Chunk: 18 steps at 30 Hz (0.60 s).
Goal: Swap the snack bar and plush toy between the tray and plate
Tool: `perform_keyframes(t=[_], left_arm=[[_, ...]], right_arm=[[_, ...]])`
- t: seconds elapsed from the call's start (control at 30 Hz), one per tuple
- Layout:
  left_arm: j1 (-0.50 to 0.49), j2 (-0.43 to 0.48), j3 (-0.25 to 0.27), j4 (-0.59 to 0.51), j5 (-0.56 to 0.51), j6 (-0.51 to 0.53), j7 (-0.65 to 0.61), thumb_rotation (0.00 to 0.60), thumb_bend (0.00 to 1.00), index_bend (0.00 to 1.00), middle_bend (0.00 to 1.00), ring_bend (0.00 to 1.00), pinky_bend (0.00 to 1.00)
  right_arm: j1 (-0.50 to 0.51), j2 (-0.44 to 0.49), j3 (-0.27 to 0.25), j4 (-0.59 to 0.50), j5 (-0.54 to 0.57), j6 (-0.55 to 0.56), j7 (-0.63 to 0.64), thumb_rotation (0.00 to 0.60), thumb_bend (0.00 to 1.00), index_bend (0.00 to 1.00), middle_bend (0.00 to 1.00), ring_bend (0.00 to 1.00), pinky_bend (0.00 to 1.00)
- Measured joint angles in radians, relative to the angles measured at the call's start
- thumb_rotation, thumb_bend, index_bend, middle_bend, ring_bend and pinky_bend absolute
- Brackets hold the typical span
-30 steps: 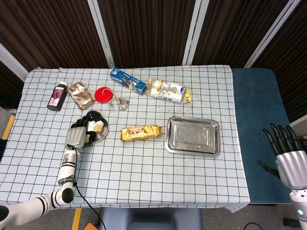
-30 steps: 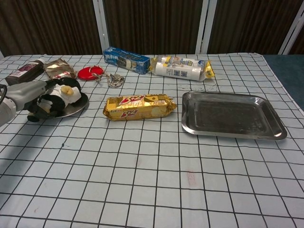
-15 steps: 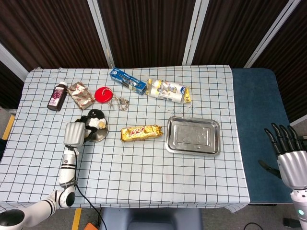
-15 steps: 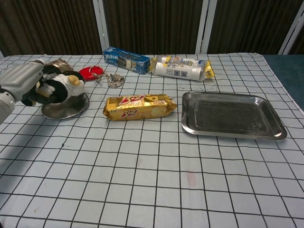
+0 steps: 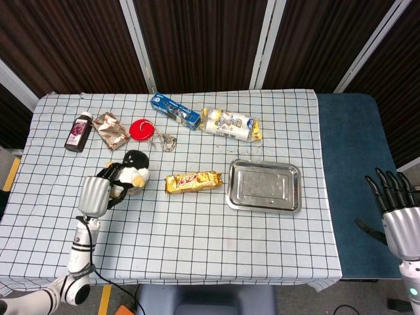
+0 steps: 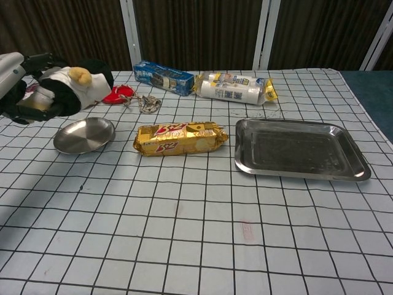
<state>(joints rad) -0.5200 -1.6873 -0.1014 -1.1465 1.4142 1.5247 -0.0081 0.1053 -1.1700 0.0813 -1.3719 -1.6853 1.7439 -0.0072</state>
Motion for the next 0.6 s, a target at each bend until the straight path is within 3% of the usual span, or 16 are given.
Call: perform_keyframes(t=[0.13,0.33,0.6], left_arm=[[0.044,0.057,0.064,-0.116,0.091,0.026,-0.029,0.600,0.56,0.71,0.83,0.81,0.89],[0.091,0.056,0.133,-0.184,0.163,0.033,-0.051,0.600,0.56,0.71,0.83,0.81,0.89],[0.120,-0.037,0.152,-0.200,0.204,0.022,-0.018,0.600,0.56,0.71,0.83,0.81,0.89]], right_arm=[[0.001,-0.001,0.003,-0.003,0.003,-0.005,0.004,0.600,0.10,0.13,0.00,0.00,0.00],[0.001,0.000,0.011,-0.006,0.010,-0.005,0.012,0.600,0.10,0.13,0.00,0.00,0.00],[-0.001,0.013,0.018,-0.021,0.012,-0.001,0.042,0.600,0.10,0.13,0.00,0.00,0.00]])
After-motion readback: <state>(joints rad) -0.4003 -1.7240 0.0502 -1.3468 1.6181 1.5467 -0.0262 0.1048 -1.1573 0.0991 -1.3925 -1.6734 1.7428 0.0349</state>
